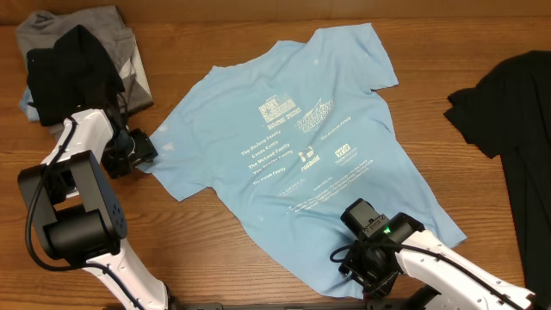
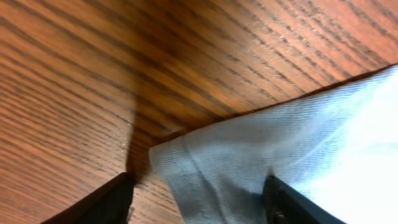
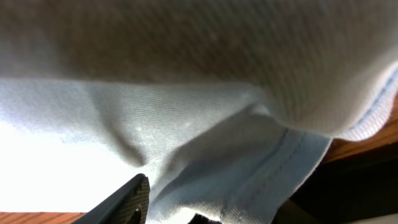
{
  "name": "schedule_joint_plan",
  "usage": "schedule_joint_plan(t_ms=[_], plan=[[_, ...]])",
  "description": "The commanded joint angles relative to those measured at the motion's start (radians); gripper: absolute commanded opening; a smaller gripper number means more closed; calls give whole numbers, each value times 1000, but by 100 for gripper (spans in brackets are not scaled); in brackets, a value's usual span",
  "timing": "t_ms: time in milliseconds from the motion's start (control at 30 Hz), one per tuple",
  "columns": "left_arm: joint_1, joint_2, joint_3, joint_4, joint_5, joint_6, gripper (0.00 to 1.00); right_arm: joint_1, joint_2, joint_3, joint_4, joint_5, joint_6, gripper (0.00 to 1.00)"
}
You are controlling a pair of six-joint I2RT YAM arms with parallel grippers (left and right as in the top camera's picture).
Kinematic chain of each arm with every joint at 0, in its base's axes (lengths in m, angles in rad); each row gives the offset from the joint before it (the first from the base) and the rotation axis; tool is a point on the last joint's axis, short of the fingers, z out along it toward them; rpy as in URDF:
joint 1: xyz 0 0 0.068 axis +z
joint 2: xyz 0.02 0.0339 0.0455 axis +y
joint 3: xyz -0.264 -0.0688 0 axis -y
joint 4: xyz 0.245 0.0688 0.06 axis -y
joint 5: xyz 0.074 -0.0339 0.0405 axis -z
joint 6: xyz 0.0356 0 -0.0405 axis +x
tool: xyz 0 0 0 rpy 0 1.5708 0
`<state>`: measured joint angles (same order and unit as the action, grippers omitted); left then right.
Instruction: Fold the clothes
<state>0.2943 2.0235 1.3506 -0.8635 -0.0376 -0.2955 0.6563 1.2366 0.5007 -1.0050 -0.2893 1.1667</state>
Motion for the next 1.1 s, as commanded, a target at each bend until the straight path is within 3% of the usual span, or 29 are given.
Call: schedule_joint_plan(t_ms=[0,67,300,500,800,1067], plan=[[0,42,-7,-3,0,2,9,6,-1,5,5,1,4,28],[0,42,-4,-5,17,6,4,6,-2,18,5,6,4,4],[0,25,87,-101,51,6,4,6,-2,161,-47,118,-43,4],[-3,-87,211,-218,138,8,4,2,-2,474,-204,304,-106,4],[-82,-508,332,-292,168,10,4,3,-2,1030,-427,484,-250,4],[-180,-823,373,-418,174,-45,4,3,-2,1365,-570,543,-269,4]])
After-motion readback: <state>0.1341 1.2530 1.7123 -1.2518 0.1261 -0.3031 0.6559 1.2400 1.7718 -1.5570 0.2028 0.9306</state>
